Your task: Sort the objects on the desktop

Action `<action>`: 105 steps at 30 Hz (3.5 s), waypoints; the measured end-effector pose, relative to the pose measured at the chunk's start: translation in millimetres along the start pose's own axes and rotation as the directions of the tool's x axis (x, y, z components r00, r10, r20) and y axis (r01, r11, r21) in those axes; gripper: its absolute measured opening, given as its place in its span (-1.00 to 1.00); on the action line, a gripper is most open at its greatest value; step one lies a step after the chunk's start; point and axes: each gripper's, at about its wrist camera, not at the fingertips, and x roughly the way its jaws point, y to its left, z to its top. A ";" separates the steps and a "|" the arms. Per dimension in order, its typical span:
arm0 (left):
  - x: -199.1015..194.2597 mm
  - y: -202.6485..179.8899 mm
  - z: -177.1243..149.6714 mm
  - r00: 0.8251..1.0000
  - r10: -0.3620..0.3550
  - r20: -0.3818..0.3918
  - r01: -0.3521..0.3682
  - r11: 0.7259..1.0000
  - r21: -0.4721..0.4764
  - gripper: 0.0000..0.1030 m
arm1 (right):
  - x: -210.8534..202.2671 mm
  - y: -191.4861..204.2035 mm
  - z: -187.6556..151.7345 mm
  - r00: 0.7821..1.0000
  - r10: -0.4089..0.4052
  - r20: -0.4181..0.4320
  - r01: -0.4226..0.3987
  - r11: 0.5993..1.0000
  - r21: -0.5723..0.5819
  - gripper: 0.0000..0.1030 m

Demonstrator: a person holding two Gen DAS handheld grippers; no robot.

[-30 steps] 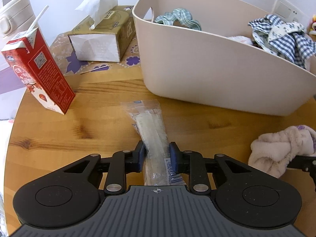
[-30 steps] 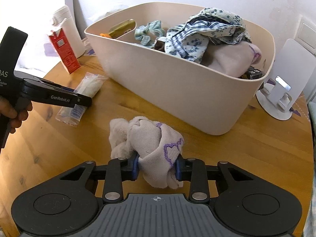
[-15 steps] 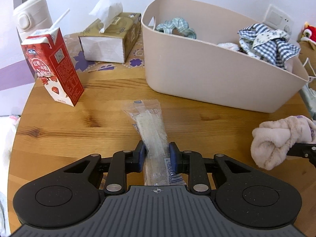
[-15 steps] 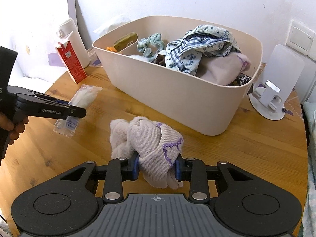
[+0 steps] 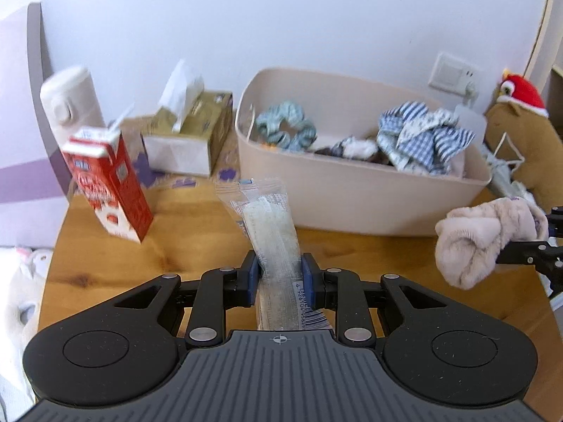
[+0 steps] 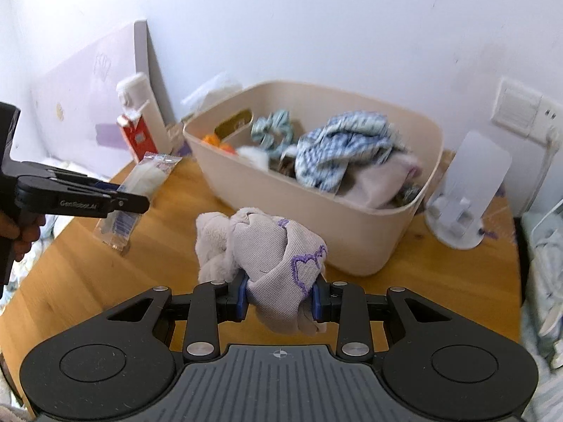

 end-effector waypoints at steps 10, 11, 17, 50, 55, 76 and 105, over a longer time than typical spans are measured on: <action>-21.3 -15.5 39.6 0.992 -0.035 0.124 0.028 0.998 0.062 -0.51 | -25.0 -15.2 37.9 0.993 -0.054 0.107 0.053 0.999 0.007 -0.40; -22.6 -17.0 44.1 0.990 -0.036 0.136 0.027 0.997 0.065 -0.51 | -26.3 -17.1 42.4 0.991 -0.059 0.117 0.059 0.998 0.006 -0.40; -24.0 -21.5 71.1 0.980 -0.031 0.195 0.017 0.997 0.070 -0.51 | -31.9 -27.2 67.3 0.979 -0.101 0.178 0.104 0.995 -0.004 -0.40; 56.2 -42.2 107.9 0.994 0.061 0.085 -0.060 0.998 -0.021 -0.51 | 77.0 -16.5 121.1 0.988 -0.133 0.076 0.141 0.985 -0.098 -0.40; 72.8 -51.0 107.1 0.999 0.045 0.012 -0.044 0.999 -0.025 -0.50 | 84.9 -13.9 122.9 0.988 -0.137 0.066 0.143 0.985 -0.098 -0.39; 43.7 -47.3 97.8 0.998 0.058 0.030 -0.057 0.998 -0.006 0.44 | 55.5 -25.5 108.5 0.985 -0.142 0.095 0.134 0.987 0.089 0.73; -147.7 -46.8 38.4 0.995 0.105 -0.003 -0.105 0.994 -0.031 0.47 | -101.5 61.6 45.8 0.984 -0.169 0.054 0.150 0.956 0.253 0.99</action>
